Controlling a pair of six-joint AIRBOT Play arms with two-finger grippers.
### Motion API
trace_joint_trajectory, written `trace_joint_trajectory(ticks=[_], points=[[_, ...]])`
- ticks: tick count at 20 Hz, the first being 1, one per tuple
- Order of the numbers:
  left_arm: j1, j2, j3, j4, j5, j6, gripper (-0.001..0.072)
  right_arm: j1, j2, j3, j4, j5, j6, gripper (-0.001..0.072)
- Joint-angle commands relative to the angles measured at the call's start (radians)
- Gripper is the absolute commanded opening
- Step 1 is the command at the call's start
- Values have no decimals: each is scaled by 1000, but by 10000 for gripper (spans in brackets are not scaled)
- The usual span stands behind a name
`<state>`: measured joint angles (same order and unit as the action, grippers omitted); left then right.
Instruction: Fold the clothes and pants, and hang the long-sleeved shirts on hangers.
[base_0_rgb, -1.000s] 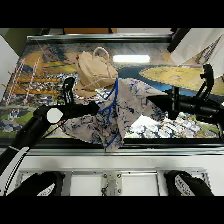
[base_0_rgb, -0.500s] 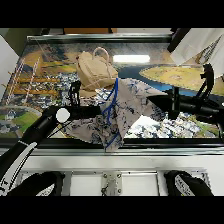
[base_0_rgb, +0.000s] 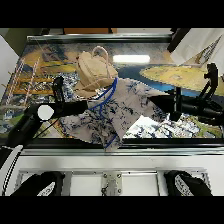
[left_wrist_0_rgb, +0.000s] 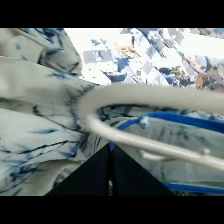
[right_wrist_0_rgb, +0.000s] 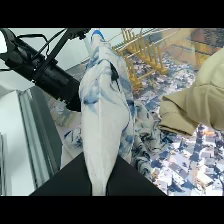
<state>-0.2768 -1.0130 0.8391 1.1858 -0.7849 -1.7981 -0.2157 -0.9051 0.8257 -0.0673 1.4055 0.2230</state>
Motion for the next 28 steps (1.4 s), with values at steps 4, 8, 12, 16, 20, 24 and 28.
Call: trace_joint_trajectory(ticks=[4,8,12,16,20,24,28], points=[[88,14,0,2,-60,30,15,-1,43,1,-83,-5,46,10],[118,15,5,0,-69,42,15,-1,61,1,-168,-4,47,10],[114,15,78,2,-130,97,15,-1,62,1,-186,8,35,10],[102,61,216,79,-185,114,14,-1,65,-18,-220,67,36,10],[19,169,368,180,-272,107,14,0,65,-93,-121,34,7,10],[-162,218,533,345,-390,34,14,2,63,-167,80,9,-84,10],[-422,145,662,579,-526,-59,14,38,63,-170,265,24,-124,10]])
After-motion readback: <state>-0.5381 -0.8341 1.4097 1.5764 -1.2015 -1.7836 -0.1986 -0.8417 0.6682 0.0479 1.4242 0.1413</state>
